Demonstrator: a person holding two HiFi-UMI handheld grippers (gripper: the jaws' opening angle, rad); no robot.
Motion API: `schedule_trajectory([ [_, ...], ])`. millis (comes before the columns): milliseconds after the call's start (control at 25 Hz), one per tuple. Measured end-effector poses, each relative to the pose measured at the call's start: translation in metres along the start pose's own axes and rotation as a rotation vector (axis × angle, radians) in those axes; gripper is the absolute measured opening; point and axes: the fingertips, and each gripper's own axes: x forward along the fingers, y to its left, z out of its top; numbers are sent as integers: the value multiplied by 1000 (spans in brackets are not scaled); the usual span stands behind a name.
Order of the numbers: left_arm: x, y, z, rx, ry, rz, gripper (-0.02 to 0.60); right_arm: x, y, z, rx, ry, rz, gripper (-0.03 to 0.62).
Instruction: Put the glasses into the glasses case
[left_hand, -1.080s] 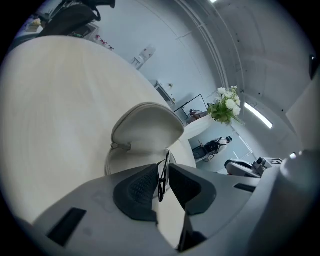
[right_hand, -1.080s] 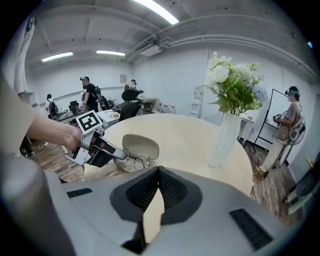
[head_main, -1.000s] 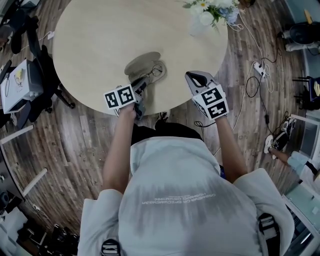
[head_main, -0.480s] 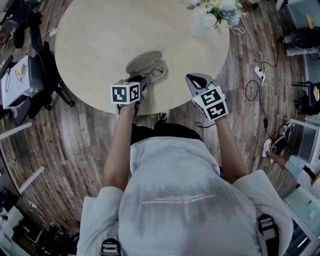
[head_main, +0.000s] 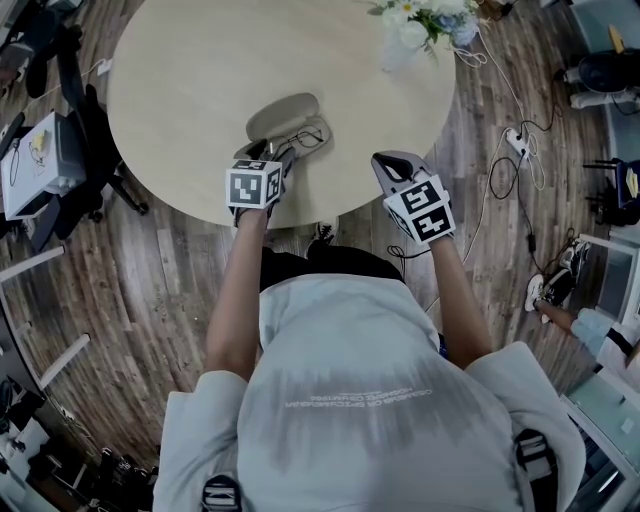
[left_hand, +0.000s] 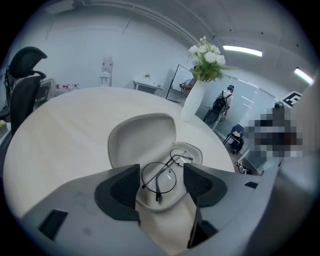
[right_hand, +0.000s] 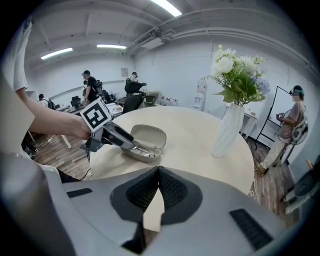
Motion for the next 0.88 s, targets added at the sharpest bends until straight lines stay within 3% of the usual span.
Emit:
schedule_trajectory([
  [240,-22,6,31,35,-169,7,268,-6,-9,1,21,-24,-41,2],
  [440,-56,11,51,104,-227,18,256,-15,-20,21,5,-59,-98,2],
  [600,-90,23,74,162,-268,47,94,-29,-30,61,-52,-140,-153,2],
  [720,-112,29,92,181,-294,34,61,-45,-37,98,-61,-204,-201,2],
  [880,-138,29,123,269,-338,16,21,-72,-46,147,-47,-303,-269,2],
])
